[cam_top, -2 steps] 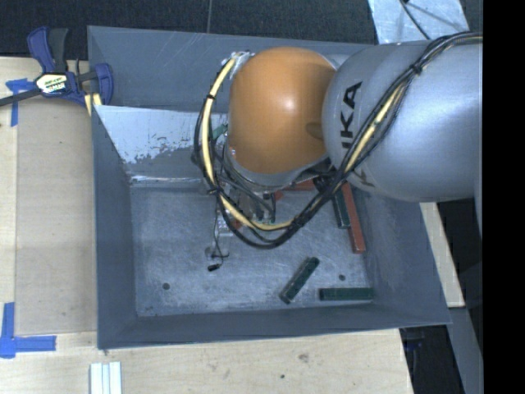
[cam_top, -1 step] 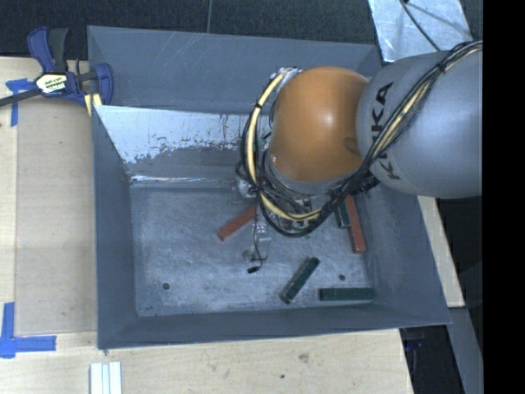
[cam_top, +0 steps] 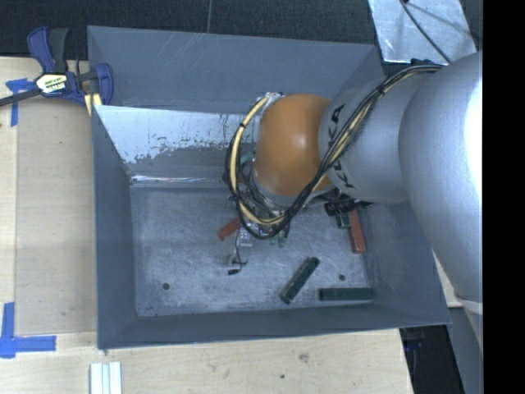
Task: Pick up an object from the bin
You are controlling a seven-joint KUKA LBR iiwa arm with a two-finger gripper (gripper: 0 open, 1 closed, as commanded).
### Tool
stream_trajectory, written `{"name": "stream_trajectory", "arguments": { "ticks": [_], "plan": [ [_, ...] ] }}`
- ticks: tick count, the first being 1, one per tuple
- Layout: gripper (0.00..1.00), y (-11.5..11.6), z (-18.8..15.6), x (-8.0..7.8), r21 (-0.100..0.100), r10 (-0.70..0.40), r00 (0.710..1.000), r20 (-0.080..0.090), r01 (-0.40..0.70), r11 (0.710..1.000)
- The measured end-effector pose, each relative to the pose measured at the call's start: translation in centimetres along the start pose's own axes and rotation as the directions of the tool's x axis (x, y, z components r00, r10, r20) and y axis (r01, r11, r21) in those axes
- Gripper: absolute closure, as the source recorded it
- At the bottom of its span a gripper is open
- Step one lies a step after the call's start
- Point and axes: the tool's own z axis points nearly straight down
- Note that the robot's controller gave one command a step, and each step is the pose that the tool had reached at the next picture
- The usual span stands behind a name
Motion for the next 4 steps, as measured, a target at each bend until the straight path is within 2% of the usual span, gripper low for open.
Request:
{"name": "stream_trajectory", "arguments": {
  "ticks": [1, 2, 3, 4],
  "plan": [
    [0.00, -2.1, 1.1, 0.3, 0.000, -0.055, 0.998, 0.004, 0.055, 0.999],
    [1.00, -1.9, 1.0, 0.2, -0.002, -0.054, 0.999, 0.007, 0.054, 0.999],
    [1.00, -1.4, -14.8, -1.1, -0.003, -0.011, 1.000, 0.009, 0.011, 1.000],
    [1.00, 0.1, -16.7, -1.5, 0.000, -0.286, 0.958, 0.011, 0.286, 0.958]
  ]
}}
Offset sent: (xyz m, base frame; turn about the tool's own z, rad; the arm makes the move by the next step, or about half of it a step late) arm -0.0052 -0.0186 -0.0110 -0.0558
